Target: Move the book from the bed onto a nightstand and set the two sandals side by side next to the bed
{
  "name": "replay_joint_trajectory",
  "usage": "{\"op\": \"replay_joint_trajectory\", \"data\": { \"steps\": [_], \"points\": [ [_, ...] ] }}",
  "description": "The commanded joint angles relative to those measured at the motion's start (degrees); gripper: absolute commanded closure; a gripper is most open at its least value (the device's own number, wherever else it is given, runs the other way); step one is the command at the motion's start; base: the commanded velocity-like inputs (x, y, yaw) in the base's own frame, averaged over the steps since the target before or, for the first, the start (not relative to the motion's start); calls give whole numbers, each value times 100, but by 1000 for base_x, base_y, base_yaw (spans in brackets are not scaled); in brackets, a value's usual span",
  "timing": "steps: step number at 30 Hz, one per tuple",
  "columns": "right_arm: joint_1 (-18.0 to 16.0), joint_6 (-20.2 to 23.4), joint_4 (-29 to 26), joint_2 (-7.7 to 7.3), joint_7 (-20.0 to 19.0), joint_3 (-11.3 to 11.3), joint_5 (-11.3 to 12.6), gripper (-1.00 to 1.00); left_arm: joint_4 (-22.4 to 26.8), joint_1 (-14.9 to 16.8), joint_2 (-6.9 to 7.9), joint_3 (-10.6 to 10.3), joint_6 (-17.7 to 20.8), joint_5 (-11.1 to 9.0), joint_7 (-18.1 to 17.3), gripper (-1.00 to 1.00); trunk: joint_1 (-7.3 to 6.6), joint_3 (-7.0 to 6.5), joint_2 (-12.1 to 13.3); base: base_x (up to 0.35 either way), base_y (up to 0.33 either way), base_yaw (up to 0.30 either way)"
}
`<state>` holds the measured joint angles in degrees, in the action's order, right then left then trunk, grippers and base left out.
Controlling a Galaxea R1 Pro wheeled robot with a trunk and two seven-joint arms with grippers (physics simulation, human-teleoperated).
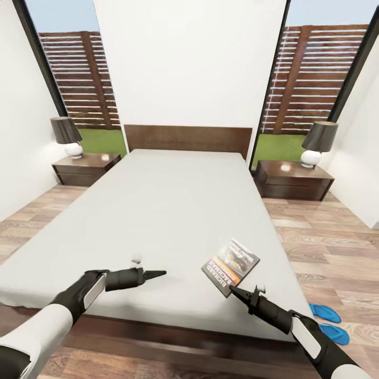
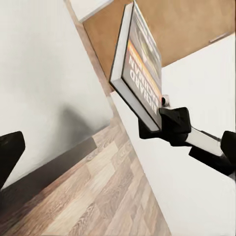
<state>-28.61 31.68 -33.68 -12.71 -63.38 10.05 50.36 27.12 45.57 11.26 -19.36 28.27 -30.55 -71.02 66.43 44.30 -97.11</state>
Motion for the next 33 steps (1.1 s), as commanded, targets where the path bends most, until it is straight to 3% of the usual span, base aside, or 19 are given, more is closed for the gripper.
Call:
{"op": "replay_joint_trajectory", "data": {
  "steps": [1, 3, 4, 7, 10, 12, 16, 19, 24, 28, 33],
  "points": [
    [-4, 40, 2, -9, 3, 30, 53, 100, -1, 4, 30, -38, -31, -37, -137, -100, -23, -13, 39, 0, 0, 0],
    [-4, 40, 2, -19, -13, 26, 53, 100, -9, 4, 90, -50, -136, 68, -327, -100, -67, -49, 119, 0, 0, 0],
    [-4, 40, 3, -40, -38, 23, 52, 100, -7, 4, 115, -79, -168, 215, -386, -100, -89, -67, 159, 0, 0, 0],
    [-4, 40, 32, -113, -59, 1, 53, 100, -6, 4, 99, -140, -187, 371, -420, -100, -155, -121, 280, 0, 0, 0],
    [-4, 35, 74, -428, -66, 8, 58, 100, 6, 0, 40, -247, -212, 422, -642, -100, -221, -175, 400, 0, 0, 0],
    [3, 32, 100, -778, -73, 3, 60, 100, 2, -26, -80, -658, -350, 456, -1148, -100, -265, -211, 480, 0, 0, 0],
    [11, 31, 118, -865, -77, -2, 61, 100, -4, -37, -95, -898, -417, 458, -1291, -100, -352, -283, 641, 0, 0, 0],
    [13, 31, 137, -891, -78, -2, 60, 100, -7, -39, -91, -931, -425, 455, -1309, -100, -418, -337, 761, 0, 0, 0],
    [14, 31, 669, -1127, -79, 5, 58, 100, -14, -40, -67, -938, -427, 454, -1301, -100, -528, -426, 962, 0, 0, 0],
    [18, 0, 845, -1143, -74, 8, 53, 100, -14, -40, -72, -947, -427, 455, -1294, -100, -616, -498, 1122, 0, 0, 0],
    [22, -456, 1103, -1146, -78, 14, -69, 100, -14, -40, -92, -959, -423, 456, -1284, -100, -726, -588, 1323, 0, 0, 0]
  ]
}}
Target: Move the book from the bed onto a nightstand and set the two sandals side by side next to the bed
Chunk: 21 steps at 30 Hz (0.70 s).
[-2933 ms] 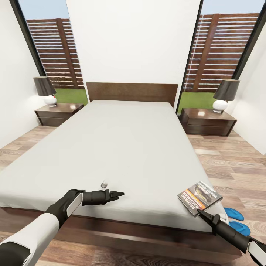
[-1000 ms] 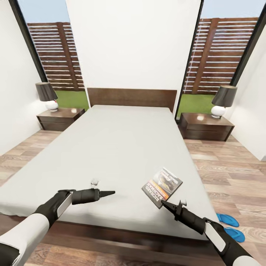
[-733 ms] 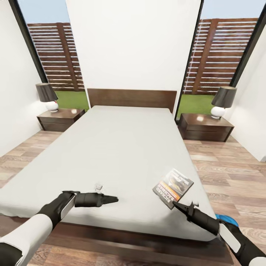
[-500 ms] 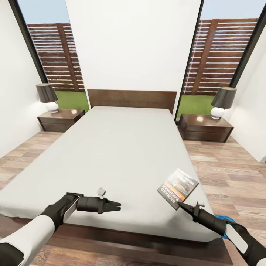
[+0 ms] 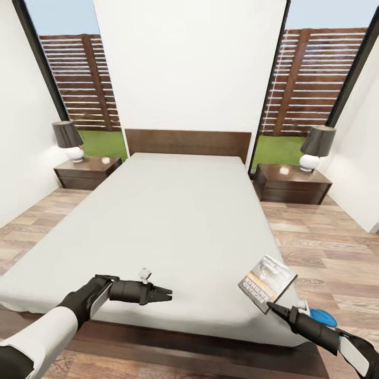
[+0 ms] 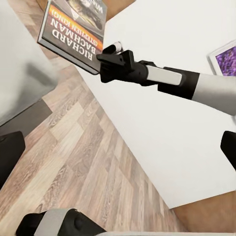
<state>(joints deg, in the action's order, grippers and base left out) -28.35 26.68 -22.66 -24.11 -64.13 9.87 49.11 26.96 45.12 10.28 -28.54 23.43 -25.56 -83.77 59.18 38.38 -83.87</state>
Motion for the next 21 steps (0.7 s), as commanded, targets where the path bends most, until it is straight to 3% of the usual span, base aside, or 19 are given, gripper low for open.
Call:
{"op": "replay_joint_trajectory", "data": {
  "steps": [1, 5, 12, 21],
  "points": [
    [-4, -5, 13, -6, -2, 32, -49, 100, 2, 6, 4, -43, 63, -44, -4, -100, -23, -13, 39, 0, 0, 0],
    [-4, -52, 24, -6, -3, 32, -275, 100, 2, 6, 0, -46, 65, -45, 2, -100, -111, -85, 199, 0, 0, 0],
    [-4, -57, 64, -6, -3, 32, -312, 100, 2, 6, -8, -46, 65, -47, 32, -100, -264, -211, 480, 0, 0, 0],
    [-4, -60, 104, -6, -3, 32, -314, 100, -146, 6, -25, -46, 66, -47, 379, -100, -462, -372, 841, 0, 0, 0]
  ]
}}
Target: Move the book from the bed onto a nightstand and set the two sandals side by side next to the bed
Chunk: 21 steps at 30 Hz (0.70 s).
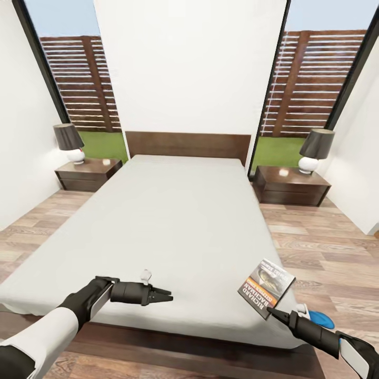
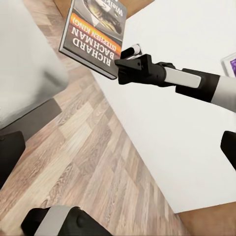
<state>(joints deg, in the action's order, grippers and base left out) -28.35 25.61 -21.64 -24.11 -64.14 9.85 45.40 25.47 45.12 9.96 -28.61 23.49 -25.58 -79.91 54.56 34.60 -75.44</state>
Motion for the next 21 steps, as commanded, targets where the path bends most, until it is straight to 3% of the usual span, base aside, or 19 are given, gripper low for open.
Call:
{"op": "replay_joint_trajectory", "data": {
  "steps": [1, 21],
  "points": [
    [-4, 48, 1, -6, -2, 34, 56, 100, 1, 5, 6, -40, 60, -45, -5, -100, -23, -13, 38, 0, 0, 0],
    [-4, 37, 1, 0, 7, 34, 47, 100, -7, 5, 4, -40, 59, -44, 5, -100, -462, -372, 840, 0, 0, 0]
  ]
}}
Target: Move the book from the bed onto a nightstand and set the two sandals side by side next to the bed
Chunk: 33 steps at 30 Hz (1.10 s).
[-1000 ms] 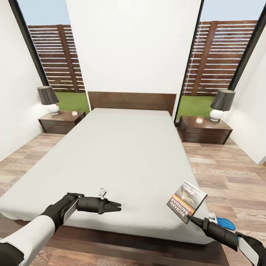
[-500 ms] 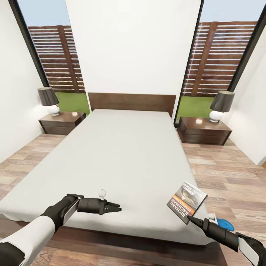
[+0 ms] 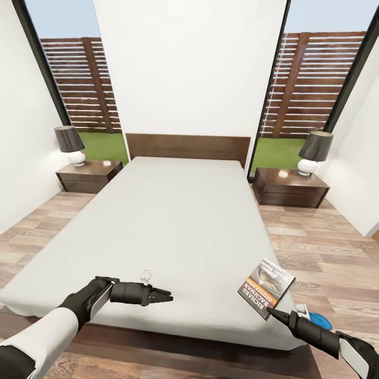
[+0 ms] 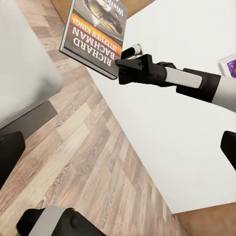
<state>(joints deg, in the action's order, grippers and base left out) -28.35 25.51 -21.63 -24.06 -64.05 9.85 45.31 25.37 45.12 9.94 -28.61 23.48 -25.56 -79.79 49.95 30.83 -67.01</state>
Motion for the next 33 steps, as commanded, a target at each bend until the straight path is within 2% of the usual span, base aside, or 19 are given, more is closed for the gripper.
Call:
{"op": "replay_joint_trajectory", "data": {
  "steps": [1, 18, 25, 33],
  "points": [
    [-4, 47, 1, -4, -2, 34, 57, 100, 3, 5, 7, -40, 60, -46, -7, -100, -22, -13, 38, 0, 0, 0],
    [-4, 33, 1, -3, -2, 34, 57, 100, 3, 5, -26, -40, 60, -46, -2, -100, -396, -318, 720, 0, 0, 7],
    [-4, 33, 1, -3, -4, 34, 57, 100, 3, 5, -27, -40, 60, -46, -2, -100, -550, -444, 1000, 0, 0, 144],
    [-4, 33, 1, -3, -4, 34, 57, 100, 3, 5, -28, -40, 60, -46, -2, -100, -725, -587, 1321, 0, 0, 254]
  ]
}}
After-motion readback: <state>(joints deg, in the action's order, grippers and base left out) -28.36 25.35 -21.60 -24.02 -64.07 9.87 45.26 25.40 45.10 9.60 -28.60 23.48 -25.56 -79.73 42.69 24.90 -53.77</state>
